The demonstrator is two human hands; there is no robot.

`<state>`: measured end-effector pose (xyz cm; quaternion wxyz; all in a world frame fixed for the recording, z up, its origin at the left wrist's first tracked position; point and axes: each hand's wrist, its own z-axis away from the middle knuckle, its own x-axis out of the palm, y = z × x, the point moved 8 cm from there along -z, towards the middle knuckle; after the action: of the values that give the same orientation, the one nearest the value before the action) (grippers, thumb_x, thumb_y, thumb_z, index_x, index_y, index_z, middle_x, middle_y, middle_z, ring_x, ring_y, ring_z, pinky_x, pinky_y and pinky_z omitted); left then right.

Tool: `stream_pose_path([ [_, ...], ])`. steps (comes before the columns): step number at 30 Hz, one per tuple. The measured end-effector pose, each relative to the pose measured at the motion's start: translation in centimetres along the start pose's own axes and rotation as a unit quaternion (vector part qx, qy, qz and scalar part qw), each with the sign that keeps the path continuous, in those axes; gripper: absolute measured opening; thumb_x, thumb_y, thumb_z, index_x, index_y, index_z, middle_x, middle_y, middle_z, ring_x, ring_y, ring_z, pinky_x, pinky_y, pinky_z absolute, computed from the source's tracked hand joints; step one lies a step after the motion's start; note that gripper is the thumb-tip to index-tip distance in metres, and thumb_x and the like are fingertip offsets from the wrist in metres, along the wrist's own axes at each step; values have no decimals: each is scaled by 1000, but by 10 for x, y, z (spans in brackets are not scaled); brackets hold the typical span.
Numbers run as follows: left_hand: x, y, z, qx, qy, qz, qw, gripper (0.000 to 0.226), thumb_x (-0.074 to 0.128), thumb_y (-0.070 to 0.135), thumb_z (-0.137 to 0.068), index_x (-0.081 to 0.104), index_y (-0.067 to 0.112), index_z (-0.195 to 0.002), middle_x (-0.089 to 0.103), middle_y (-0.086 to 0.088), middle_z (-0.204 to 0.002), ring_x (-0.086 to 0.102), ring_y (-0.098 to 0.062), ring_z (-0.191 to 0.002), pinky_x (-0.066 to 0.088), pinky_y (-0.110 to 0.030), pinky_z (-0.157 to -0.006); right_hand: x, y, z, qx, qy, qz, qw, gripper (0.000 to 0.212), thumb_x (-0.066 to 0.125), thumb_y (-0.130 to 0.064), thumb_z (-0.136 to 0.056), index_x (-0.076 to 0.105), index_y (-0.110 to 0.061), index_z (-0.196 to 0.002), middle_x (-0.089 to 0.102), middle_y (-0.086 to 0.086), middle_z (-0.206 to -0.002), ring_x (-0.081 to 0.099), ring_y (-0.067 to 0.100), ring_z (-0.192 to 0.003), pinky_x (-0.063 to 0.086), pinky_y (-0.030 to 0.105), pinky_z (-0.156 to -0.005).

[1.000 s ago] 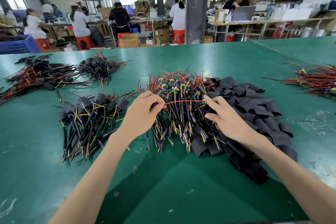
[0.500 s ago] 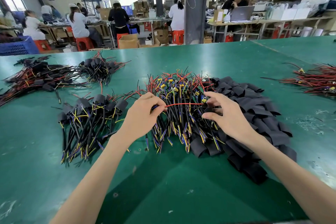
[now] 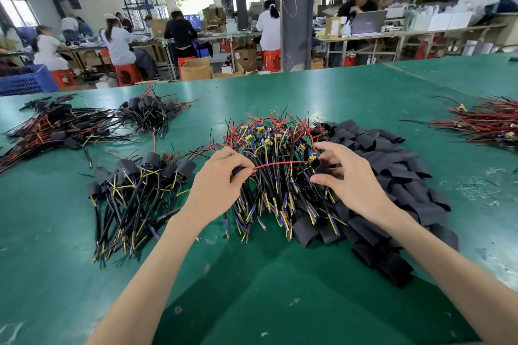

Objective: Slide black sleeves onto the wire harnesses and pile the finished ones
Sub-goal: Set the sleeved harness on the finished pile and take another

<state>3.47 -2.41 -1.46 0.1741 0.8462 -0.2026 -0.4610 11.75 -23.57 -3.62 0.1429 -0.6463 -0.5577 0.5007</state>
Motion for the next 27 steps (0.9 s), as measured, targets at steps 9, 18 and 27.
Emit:
stream_pose_path([
  [9,-5,5,0,20,27,1,999,8,62,13,-90,70,16,-89,58,6,-93,54,-14,-92,47,-37,-82,-2,3,-1,-1,15,5,1000,60,79,-9,-73,55,-22,-126,60,-9,-98,57,2,-92,50,32,-91],
  [18,-7,12,3,48,43,-17,998,8,64,11,-89,71,14,-90,56,7,-90,52,-13,-91,46,-33,-80,-3,3,-2,-15,31,1,999,59,80,-9,-71,56,-20,-124,62,-2,-98,59,15,-92,50,42,-90],
  [27,-6,18,3,65,38,-8,997,7,66,9,-86,72,14,-89,57,5,-90,52,-14,-88,47,-36,-80,-8,2,-2,-14,53,12,998,55,80,-14,-72,57,-22,-120,62,-4,-93,58,5,-87,52,33,-86],
])
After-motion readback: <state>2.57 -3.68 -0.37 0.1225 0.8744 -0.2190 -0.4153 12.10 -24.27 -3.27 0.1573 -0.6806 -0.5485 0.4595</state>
